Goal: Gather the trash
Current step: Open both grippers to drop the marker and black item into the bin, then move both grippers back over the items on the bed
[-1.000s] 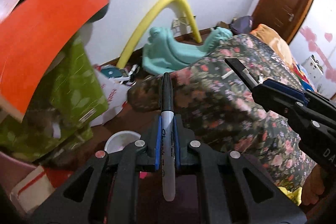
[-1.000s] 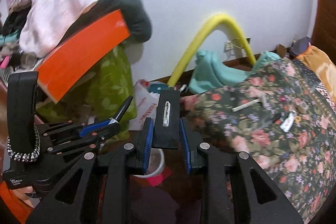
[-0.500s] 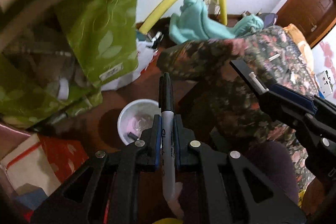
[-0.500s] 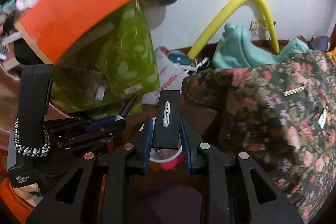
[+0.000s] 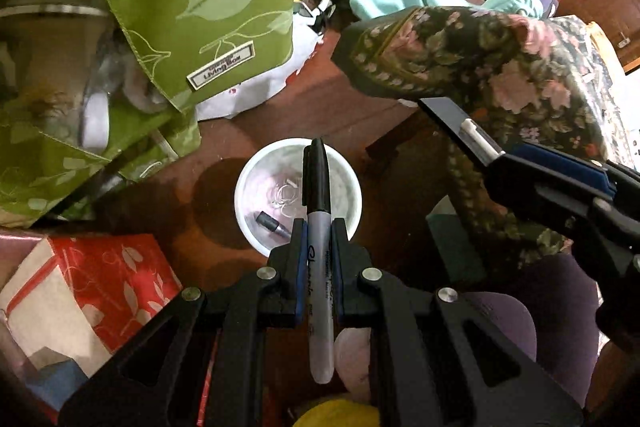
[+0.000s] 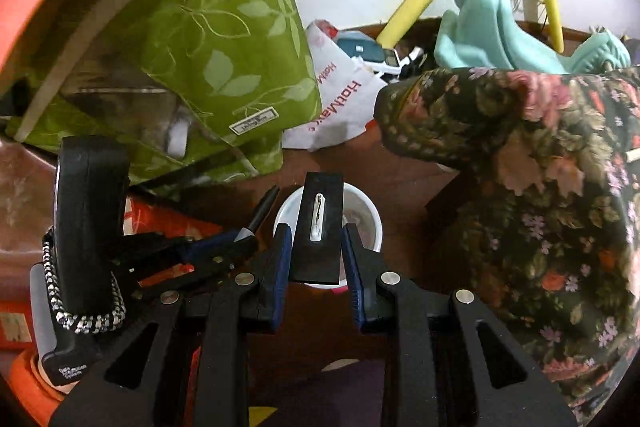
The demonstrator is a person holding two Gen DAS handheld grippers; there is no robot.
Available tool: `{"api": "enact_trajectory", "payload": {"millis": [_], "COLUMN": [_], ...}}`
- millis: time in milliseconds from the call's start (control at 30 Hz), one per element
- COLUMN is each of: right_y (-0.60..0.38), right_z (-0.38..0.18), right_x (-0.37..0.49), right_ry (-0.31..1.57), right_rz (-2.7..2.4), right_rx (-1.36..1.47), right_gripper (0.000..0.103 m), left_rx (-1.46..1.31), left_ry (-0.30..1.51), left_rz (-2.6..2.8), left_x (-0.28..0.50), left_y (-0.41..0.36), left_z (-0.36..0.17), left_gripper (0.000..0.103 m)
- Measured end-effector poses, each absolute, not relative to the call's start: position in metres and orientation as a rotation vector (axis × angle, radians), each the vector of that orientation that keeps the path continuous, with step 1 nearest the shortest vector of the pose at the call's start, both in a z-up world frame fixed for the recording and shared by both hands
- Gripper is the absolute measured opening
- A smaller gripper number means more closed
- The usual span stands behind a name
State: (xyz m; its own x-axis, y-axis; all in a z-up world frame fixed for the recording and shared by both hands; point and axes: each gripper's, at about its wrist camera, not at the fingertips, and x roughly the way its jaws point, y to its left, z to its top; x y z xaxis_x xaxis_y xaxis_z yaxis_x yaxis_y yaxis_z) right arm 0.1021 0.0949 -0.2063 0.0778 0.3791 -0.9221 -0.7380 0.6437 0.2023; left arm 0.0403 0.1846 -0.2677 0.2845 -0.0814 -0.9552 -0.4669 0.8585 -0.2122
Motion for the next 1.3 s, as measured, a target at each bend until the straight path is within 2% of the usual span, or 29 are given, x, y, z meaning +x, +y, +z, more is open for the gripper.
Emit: {"api": "enact_trajectory", "payload": {"millis": [233,300,333,600,867,1300], "right_y": [0.11,0.11,0.109,0.1,0.08,0.003], "right_z": [-0.221,-0.224,-0.224,-0.214,-0.192,-0.139], "right_x": [0.119,0.123,0.124,0.116,0.106,0.116], "right_ry": [1.335,1.37,1.37,1.313,1.25,1.103], "right_rz": [0.881,0.89,0.88,0.863,0.87,0.815], "right_rx": [-0.316,-0.284,-0.283,-0.355,-0.356,-0.253], "right_gripper": [0.025,0.033,0.034,0.035,0.035,0.035], "left_rx": [-0.562,-0.559,-0.557,-0.535,-0.496,-0.35], "left_ry": [1.325,1.333,1.335,1.329,1.28,1.202], "left_rz": [0.261,0.278,0.282,0.295,0.302,0.245], "left_x": [0.051,0.051,0.05,0.04,0.034,0.062], "left_y": [0.197,0.199,0.199,0.196,0.183,0.116], "left_z": [-0.278,-0.279,-0.28,-0.271,-0.24,-0.184], "left_gripper": [0.01,0.015,0.016,0.016,0.016,0.016]}}
